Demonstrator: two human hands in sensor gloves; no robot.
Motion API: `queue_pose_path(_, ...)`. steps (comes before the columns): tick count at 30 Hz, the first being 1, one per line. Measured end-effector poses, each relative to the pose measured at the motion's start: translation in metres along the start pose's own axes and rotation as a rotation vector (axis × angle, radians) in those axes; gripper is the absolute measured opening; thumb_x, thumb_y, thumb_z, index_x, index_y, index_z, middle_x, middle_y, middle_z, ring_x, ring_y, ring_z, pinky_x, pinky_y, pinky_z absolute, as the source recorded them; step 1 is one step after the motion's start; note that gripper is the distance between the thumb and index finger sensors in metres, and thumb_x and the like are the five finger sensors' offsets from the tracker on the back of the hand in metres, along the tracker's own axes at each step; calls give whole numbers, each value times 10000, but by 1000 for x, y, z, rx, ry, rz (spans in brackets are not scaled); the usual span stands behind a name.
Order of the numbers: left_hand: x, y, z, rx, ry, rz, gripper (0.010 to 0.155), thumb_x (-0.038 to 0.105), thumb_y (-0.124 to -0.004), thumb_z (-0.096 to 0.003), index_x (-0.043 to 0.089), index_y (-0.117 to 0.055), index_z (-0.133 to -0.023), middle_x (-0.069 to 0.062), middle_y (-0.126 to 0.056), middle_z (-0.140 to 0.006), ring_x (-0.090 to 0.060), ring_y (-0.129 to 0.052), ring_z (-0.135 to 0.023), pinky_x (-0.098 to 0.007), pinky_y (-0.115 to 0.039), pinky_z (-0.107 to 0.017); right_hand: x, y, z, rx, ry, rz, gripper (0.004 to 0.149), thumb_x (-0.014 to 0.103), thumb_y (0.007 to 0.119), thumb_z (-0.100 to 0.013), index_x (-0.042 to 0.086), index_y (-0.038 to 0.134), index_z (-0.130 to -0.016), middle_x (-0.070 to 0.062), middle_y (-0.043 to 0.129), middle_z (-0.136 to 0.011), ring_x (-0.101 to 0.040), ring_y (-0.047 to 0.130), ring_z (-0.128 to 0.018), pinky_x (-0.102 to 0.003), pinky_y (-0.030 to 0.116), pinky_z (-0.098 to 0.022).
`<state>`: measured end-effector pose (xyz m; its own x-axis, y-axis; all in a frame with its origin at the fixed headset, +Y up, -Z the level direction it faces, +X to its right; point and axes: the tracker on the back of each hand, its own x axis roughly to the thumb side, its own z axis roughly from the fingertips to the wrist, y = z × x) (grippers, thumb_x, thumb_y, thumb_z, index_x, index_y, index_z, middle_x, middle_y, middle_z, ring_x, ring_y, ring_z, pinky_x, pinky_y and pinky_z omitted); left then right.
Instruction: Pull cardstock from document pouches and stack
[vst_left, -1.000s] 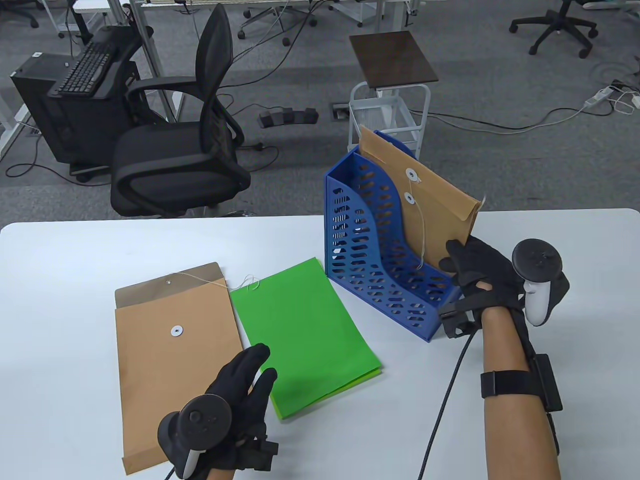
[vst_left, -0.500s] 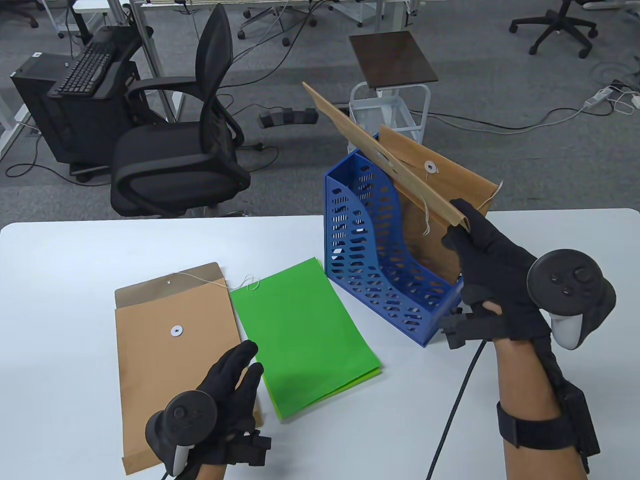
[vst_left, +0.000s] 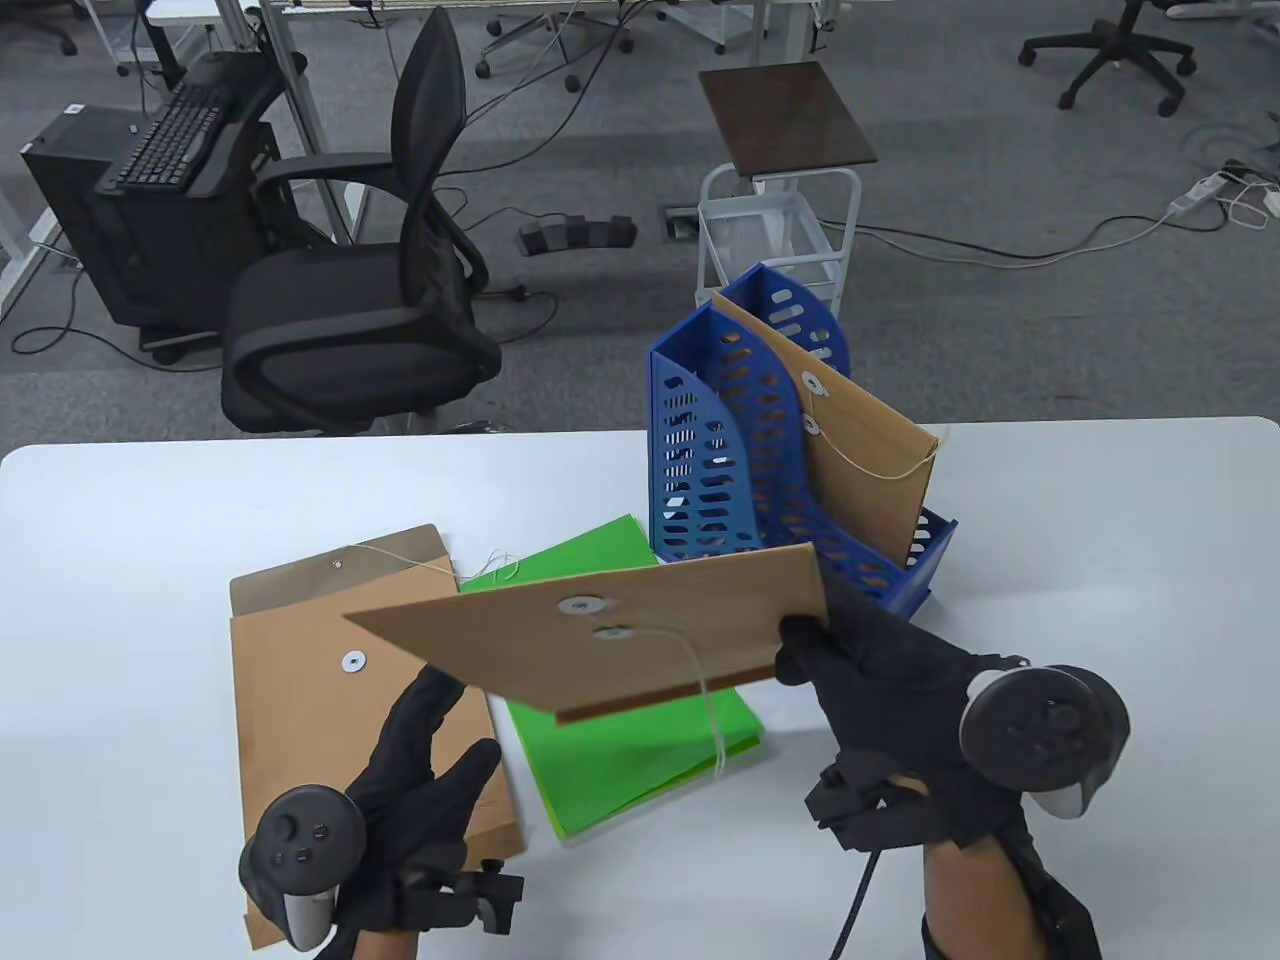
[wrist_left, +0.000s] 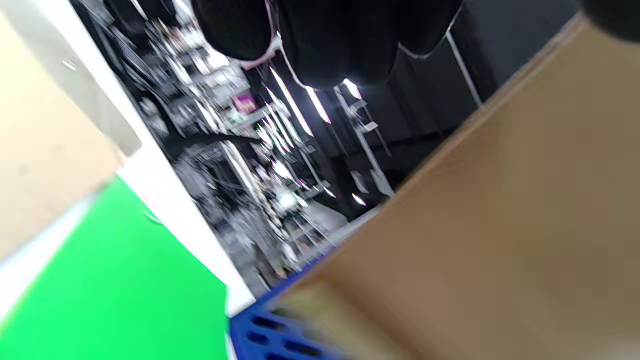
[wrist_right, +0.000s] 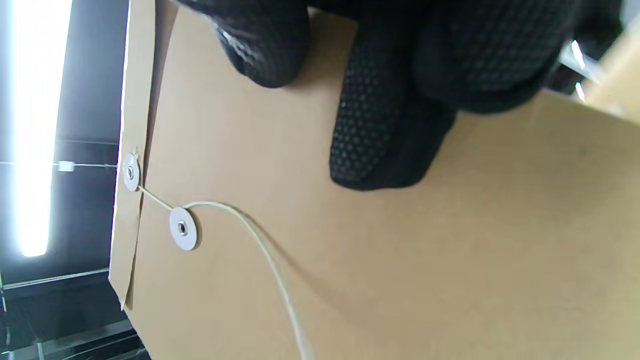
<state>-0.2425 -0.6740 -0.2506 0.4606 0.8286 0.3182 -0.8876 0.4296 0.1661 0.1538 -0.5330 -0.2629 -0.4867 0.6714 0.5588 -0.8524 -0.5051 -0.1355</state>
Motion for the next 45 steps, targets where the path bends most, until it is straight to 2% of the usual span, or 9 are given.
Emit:
queue_pose_path(3, 1, -6, -3, -152, -13, 127, 842, 764, -791, -341, 390, -609, -1073, 91, -829, -1050, -172, -878, -949, -470, -731, -734, -22, 16, -2, 99, 32, -148, 499, 370, 772, -510, 159, 774, -963, -25, 1013, -714, -198, 1058, -378, -355, 876, -270)
queue_pose_path(6, 5, -19, -5, -329, -81, 173, 664, 710, -810, -379, 365, -809, -947, 94, -987, -888, -156, -1005, -773, -435, -819, -642, -25, 33, 0, 300, 56, -223, 499, 359, 761, -529, 152, 747, -983, -48, 985, -769, -227, 1053, -431, -379, 870, -304)
queue_pose_path(7, 5, -25, -5, -393, -82, 200, 545, 642, -819, -420, 357, -877, -880, 85, -1036, -823, -161, -1040, -715, -434, -843, -607, -25, 34, 1, 267, 54, -180, 503, 364, 744, -535, 159, 725, -995, -41, 967, -785, -218, 1048, -442, -372, 869, -312)
queue_pose_path(9, 4, -32, -4, -411, -61, 191, 489, 587, -771, -461, 349, -889, -872, 61, -1017, -854, -181, -1026, -728, -437, -835, -601, -26, 35, -1, 185, 63, -152, 515, 363, 762, -519, 147, 744, -986, -40, 990, -756, -216, 1057, -400, -365, 876, -281)
queue_pose_path(14, 11, -29, -2, -265, -83, 55, 471, 558, -748, -466, 321, -921, -834, 39, -1060, -767, -170, -1064, -633, -407, -869, -538, -33, 34, 3, 108, 197, 142, 622, 494, 766, -519, 142, 691, -1026, -91, 944, -883, -259, 1058, -450, -407, 870, -307)
queue_pose_path(19, 12, -23, 0, -116, -34, -28, 474, 556, -745, -462, 315, -932, -825, 32, -1070, -753, -172, -1077, -610, -406, -880, -517, -24, 43, 6, -15, 143, 273, 681, 515, 802, -498, 166, 640, -1060, -124, 794, -1041, -392, 895, -811, -570, 773, -517)
queue_pose_path(24, 20, -19, 4, 14, -62, -171, 475, 556, -732, -471, 325, -910, -846, 40, -1045, -794, -171, -1060, -651, -413, -864, -547, -5, 65, 10, 32, 92, 300, 599, 553, 824, -468, 150, 846, -911, -86, 994, -828, -323, 1032, -598, -498, 839, -420)
queue_pose_path(35, 38, -30, 11, 75, -192, -361, 476, 565, -729, -462, 361, -898, -857, 70, -1027, -836, -159, -1039, -720, -433, -844, -590, -30, 103, 11, 357, 249, 248, 737, 649, 791, -448, 131, 778, -973, -115, 923, -927, -362, 978, -711, -540, 801, -489)
queue_pose_path(45, 45, -30, 15, 138, -258, -432, 475, 569, -724, -456, 385, -888, -862, 88, -1009, -867, -149, -1021, -766, -436, -833, -612, -34, 110, 13, 286, 290, 196, 662, 592, 818, -455, 119, 834, -916, -115, 976, -854, -349, 1018, -635, -530, 818, -453)
